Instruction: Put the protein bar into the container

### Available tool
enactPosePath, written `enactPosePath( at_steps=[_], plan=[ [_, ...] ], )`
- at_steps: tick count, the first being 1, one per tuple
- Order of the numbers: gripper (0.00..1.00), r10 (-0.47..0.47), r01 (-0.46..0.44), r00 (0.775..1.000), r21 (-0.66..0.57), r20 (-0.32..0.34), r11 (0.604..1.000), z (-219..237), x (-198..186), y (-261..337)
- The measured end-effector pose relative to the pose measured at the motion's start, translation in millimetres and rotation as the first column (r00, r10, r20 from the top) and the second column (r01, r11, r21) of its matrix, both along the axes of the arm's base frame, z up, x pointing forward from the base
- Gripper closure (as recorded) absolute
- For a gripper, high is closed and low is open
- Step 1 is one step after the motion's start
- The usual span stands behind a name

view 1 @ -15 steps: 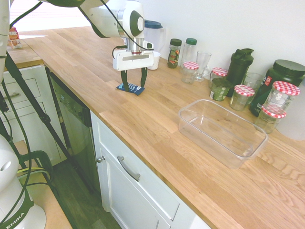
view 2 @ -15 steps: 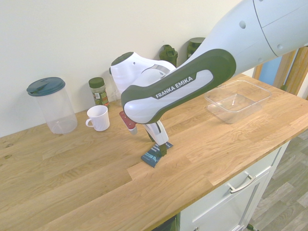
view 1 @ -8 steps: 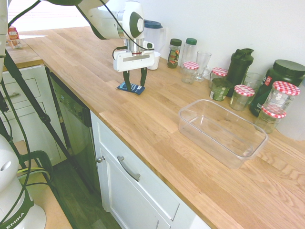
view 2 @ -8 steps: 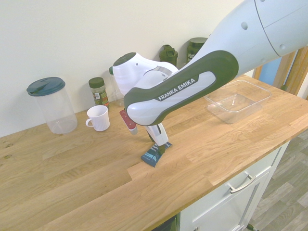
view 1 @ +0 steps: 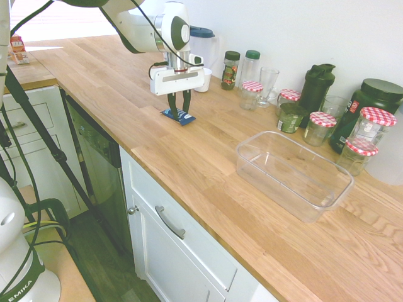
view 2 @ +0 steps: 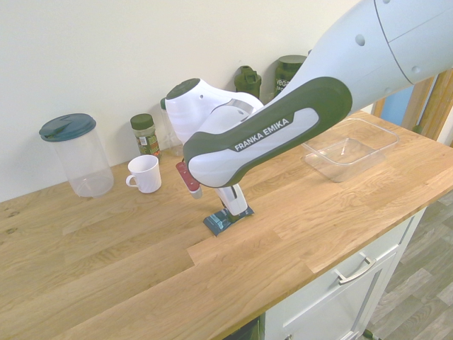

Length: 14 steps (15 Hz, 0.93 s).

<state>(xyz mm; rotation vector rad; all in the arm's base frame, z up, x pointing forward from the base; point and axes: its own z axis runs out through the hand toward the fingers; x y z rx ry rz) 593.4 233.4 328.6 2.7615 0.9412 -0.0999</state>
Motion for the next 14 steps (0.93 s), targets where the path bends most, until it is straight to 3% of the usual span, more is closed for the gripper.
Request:
enactPosePath(
  at_steps=[6, 11, 14],
  plan=[
    [1.0, -0.025, 0.025, 0.999, -0.01, 0.025, 1.0, 5, -5, 10],
    [1.0, -0.096, 0.092, 0.985, 0.03, 0.14, 0.995, 93, -21, 20],
    [1.0, -0.246, 0.238, 0.953, 0.071, 0.174, 0.969, 138, -20, -15]
  ],
)
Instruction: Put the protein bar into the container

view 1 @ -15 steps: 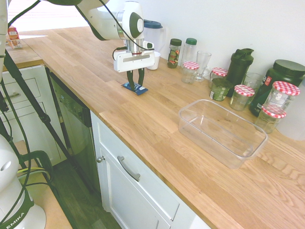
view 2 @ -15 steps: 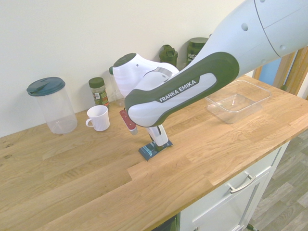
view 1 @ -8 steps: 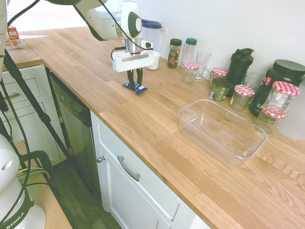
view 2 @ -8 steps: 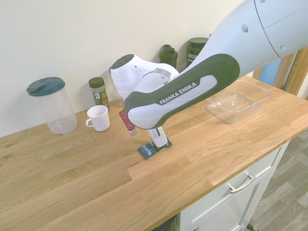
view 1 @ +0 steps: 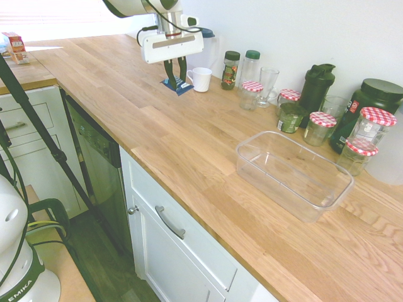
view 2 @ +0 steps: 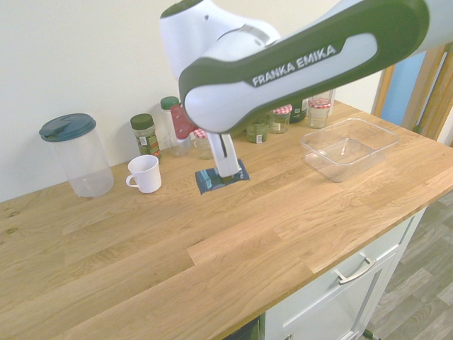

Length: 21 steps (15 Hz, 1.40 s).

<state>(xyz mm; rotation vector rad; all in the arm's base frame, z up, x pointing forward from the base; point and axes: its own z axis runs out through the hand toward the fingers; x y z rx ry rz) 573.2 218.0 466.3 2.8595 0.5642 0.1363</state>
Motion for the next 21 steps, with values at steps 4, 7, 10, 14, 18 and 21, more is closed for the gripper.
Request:
enactPosePath(
  at_steps=[4, 7, 10, 14, 18, 21],
  plan=[
    [1.0, -0.246, 0.246, 0.969, 0.033, 0.024, 0.969, 46, 14, -88],
    [1.0, -0.395, 0.393, 0.919, 0.079, 0.002, 0.916, 63, 12, -145],
    [1.0, -0.49, 0.489, 0.871, 0.114, -0.027, 0.865, 64, 6, -210],
    [1.0, -0.552, 0.552, 0.833, 0.146, -0.042, 0.821, 56, -10, -295],
    [1.0, -0.584, 0.585, 0.81, 0.162, -0.058, 0.795, 34, -16, -345],
    [1.0, -0.591, 0.594, 0.804, 0.164, -0.07, 0.788, 24, -17, -367]
  ],
)
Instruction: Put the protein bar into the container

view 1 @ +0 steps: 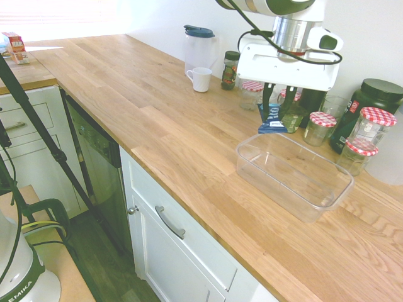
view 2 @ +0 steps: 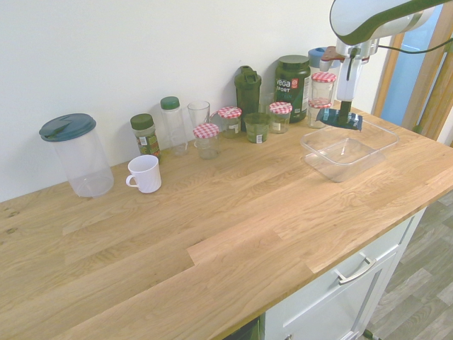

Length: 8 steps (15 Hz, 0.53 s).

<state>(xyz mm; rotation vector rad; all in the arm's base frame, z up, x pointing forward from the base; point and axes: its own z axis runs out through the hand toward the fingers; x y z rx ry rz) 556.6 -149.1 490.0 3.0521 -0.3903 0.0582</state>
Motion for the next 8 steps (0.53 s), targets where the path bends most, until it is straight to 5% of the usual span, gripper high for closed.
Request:
enactPosePath(
  at_steps=[8],
  plan=[
    [1.0, 0.017, -0.017, 1.0, 0.021, -0.022, 1.0, -46, 14, -19]
  ],
)
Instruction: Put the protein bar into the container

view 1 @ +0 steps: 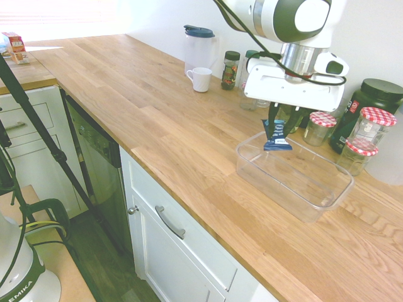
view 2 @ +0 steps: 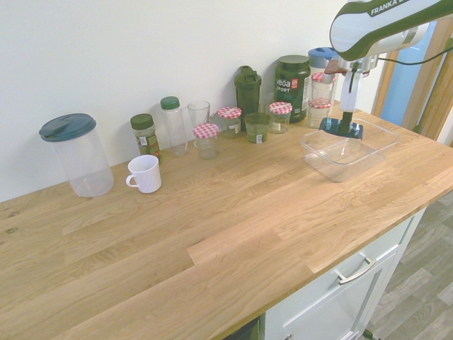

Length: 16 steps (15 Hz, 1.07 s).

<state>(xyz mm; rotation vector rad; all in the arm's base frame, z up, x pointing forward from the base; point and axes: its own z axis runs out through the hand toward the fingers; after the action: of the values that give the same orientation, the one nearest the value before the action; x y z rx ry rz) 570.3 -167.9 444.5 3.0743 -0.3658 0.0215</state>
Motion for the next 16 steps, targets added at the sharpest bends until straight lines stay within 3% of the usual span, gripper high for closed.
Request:
enactPosePath(
  at_steps=[16],
  plan=[
    [1.0, 0.088, -0.088, 0.996, -0.017, 0.023, 0.996, -23, -2, -35]
  ],
)
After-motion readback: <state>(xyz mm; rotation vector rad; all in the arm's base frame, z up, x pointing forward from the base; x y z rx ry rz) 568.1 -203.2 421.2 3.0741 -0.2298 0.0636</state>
